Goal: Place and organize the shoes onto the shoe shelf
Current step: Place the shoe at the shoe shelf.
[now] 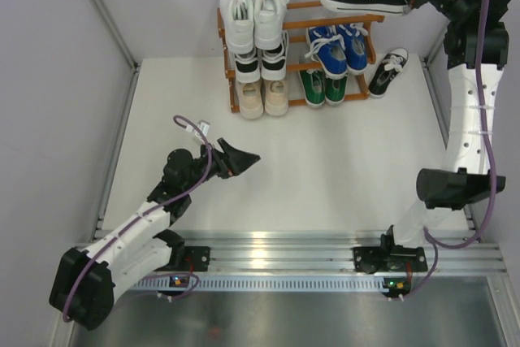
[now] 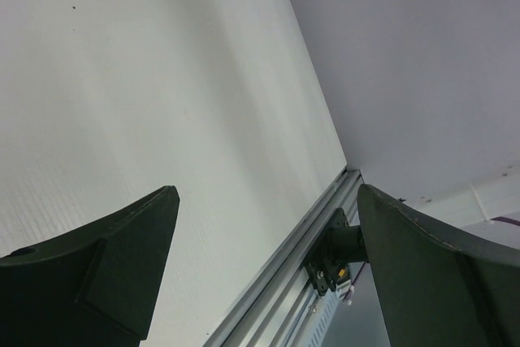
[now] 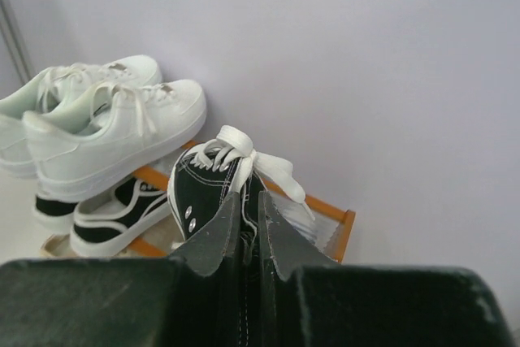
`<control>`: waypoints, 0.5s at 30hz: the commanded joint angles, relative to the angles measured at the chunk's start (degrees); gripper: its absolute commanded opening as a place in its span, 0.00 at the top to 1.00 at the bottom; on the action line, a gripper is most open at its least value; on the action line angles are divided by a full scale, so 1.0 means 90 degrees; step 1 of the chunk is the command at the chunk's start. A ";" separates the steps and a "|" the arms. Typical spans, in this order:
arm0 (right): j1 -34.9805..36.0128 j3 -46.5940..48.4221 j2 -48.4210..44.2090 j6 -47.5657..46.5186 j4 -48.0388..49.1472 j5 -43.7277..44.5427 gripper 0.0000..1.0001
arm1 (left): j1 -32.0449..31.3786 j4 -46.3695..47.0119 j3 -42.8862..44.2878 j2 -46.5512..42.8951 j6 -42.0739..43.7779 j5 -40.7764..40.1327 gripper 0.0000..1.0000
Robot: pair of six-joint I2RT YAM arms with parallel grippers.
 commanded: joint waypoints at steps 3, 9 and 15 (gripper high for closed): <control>0.0148 0.1229 0.0883 -0.0074 0.1346 0.0877 1.00 | 0.0037 0.0205 0.0457 0.0101 0.0321 0.0286 0.04; 0.0792 0.1543 0.1940 -0.1109 0.1854 0.1951 1.00 | 0.0027 0.0195 0.0477 0.0111 0.0263 0.0462 0.04; 0.1056 0.0694 0.2068 -0.1453 0.2079 0.1982 1.00 | 0.0027 0.0195 0.0331 0.0023 0.0166 0.0520 0.05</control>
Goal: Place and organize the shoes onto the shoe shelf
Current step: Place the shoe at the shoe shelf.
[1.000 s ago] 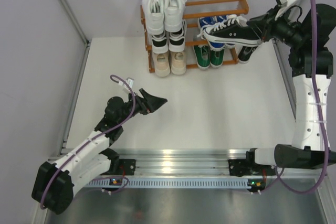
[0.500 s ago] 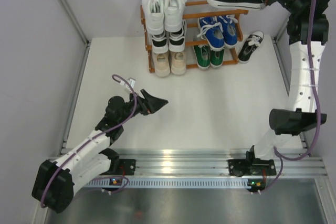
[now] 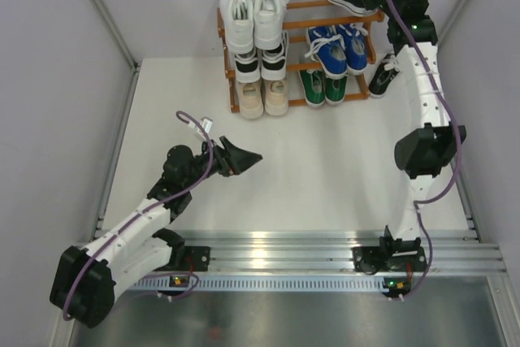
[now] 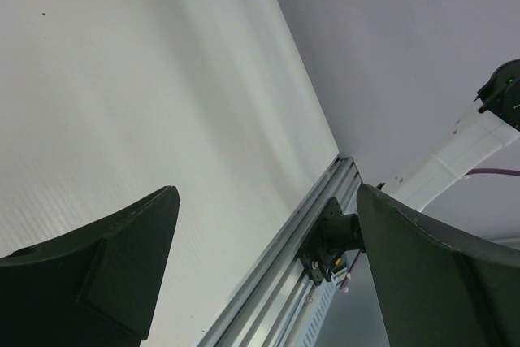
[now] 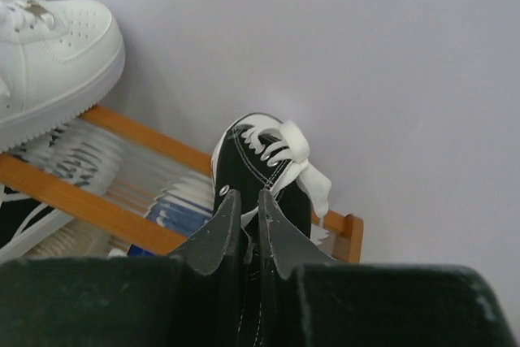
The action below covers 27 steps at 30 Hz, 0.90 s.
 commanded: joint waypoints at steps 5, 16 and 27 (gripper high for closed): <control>-0.0042 -0.1347 -0.0700 -0.0435 0.1354 -0.0074 1.00 | 0.0027 0.0242 -0.0035 -0.0157 -0.0031 0.0151 0.05; -0.0013 -0.3294 -0.1531 -0.0416 0.1589 -0.0542 1.00 | 0.0037 0.0242 -0.0171 -0.0216 -0.0022 0.0132 0.05; 0.0104 -0.3685 -0.1862 -0.0192 0.1540 -0.0475 0.40 | 0.0027 0.0242 -0.0240 -0.0342 -0.0041 0.0161 0.05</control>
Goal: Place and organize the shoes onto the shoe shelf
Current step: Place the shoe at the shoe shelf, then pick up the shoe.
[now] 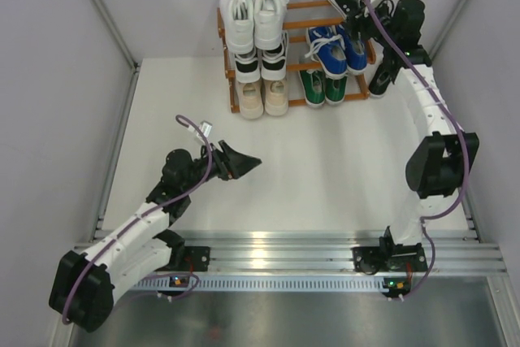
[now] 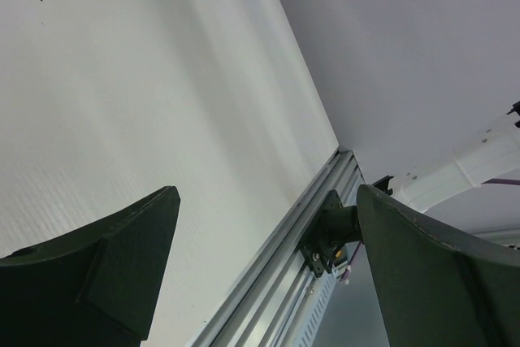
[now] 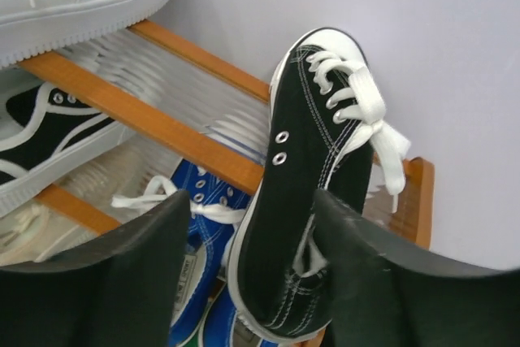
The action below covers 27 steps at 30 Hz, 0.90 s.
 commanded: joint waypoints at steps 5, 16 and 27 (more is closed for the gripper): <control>-0.0068 0.0162 -0.0985 0.0421 -0.0513 0.0150 0.01 | 0.0027 0.0244 0.0020 -0.0212 0.0063 0.0112 0.05; -0.1940 -0.1456 -0.2461 0.2266 -0.0826 -0.0668 0.01 | 0.0037 -0.1432 0.0772 -0.0514 0.1497 -0.0482 0.02; -0.2579 -0.1537 -0.0246 0.3799 -0.1862 0.0685 0.16 | 0.0037 -0.1914 0.0841 -0.0866 0.1695 -0.1079 0.02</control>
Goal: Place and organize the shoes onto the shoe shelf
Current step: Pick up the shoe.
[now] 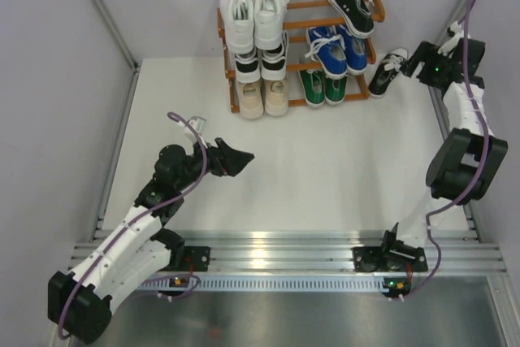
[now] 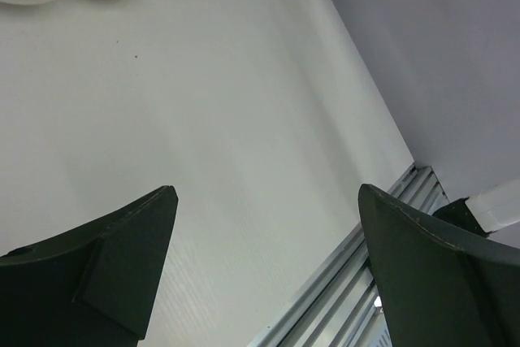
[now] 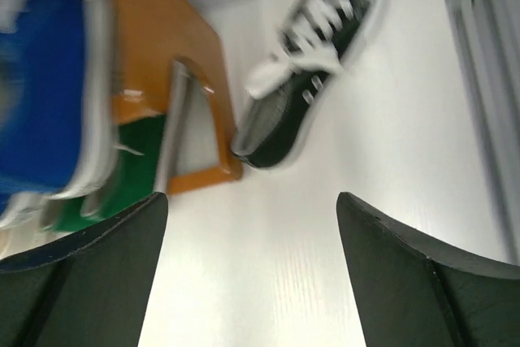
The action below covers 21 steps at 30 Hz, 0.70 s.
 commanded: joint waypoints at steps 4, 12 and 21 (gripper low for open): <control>0.0504 0.0658 0.1262 0.1185 -0.0259 0.1879 0.12 | 0.0023 0.0151 -0.0270 -0.0230 -0.0057 -0.0241 0.02; 0.0935 0.1664 0.2805 0.1731 0.0121 0.2409 0.15 | 0.0023 0.0200 -0.0524 -0.0221 -0.0116 -0.0270 0.02; 0.1032 0.3013 0.4037 0.2016 -0.0522 0.3101 0.36 | 0.0023 0.0327 -0.0671 -0.0269 -0.0213 -0.0349 0.02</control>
